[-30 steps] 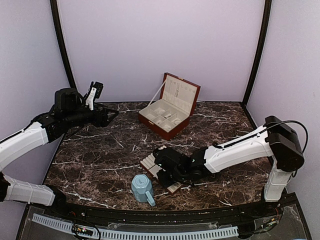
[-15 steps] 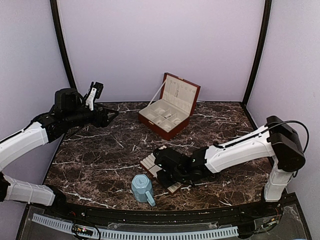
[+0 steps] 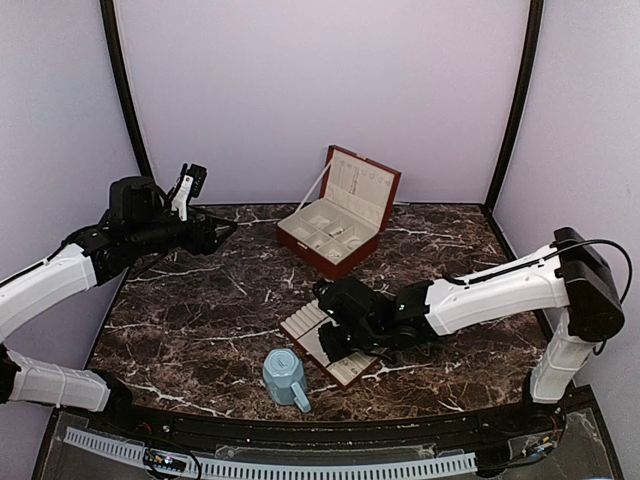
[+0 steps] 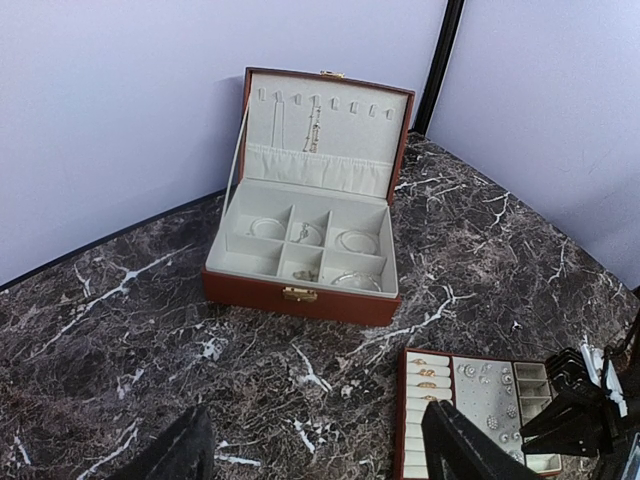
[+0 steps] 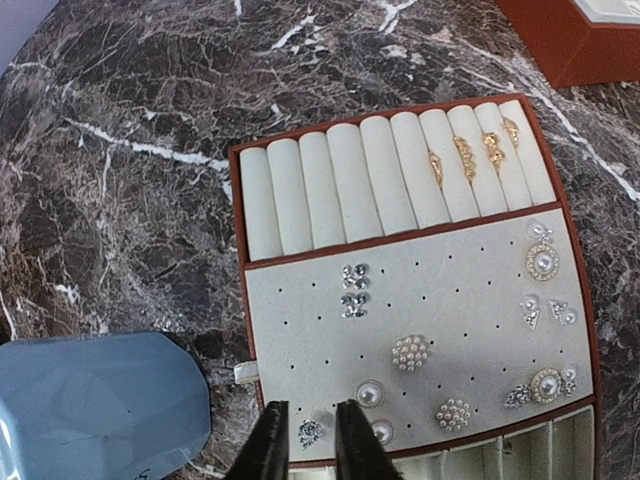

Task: Organize the mixed jewelry
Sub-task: Insert the earring into the earring holder, then pick up the necklace from the center of the board.

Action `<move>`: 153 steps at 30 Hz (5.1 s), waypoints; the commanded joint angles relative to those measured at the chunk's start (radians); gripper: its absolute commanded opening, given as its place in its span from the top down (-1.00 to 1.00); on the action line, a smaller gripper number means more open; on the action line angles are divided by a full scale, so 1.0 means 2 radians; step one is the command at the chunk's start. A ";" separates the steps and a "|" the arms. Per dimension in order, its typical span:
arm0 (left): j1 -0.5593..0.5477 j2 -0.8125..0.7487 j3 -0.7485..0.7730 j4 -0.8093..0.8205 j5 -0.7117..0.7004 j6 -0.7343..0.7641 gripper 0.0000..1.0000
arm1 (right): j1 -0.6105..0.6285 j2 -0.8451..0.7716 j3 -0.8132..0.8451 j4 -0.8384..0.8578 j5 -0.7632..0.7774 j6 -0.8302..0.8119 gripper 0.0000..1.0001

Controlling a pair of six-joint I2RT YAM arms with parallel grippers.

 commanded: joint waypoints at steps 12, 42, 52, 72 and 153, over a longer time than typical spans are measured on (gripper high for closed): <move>0.002 -0.010 -0.001 -0.002 0.004 0.002 -0.49 | -0.004 0.024 -0.007 0.019 -0.044 0.002 1.00; 0.002 -0.012 -0.001 -0.002 0.005 0.002 -0.49 | -0.016 0.039 -0.028 0.029 -0.068 0.025 1.00; 0.002 -0.018 -0.003 -0.002 -0.005 0.005 -0.49 | -0.024 -0.016 -0.021 0.037 -0.063 0.006 0.79; 0.005 -0.031 -0.016 0.007 -0.096 0.043 -0.59 | -0.235 -0.135 -0.107 -0.082 -0.014 -0.008 0.03; 0.005 -0.028 -0.029 0.036 -0.052 0.047 -0.60 | -0.248 -0.106 -0.158 0.022 -0.101 -0.049 1.00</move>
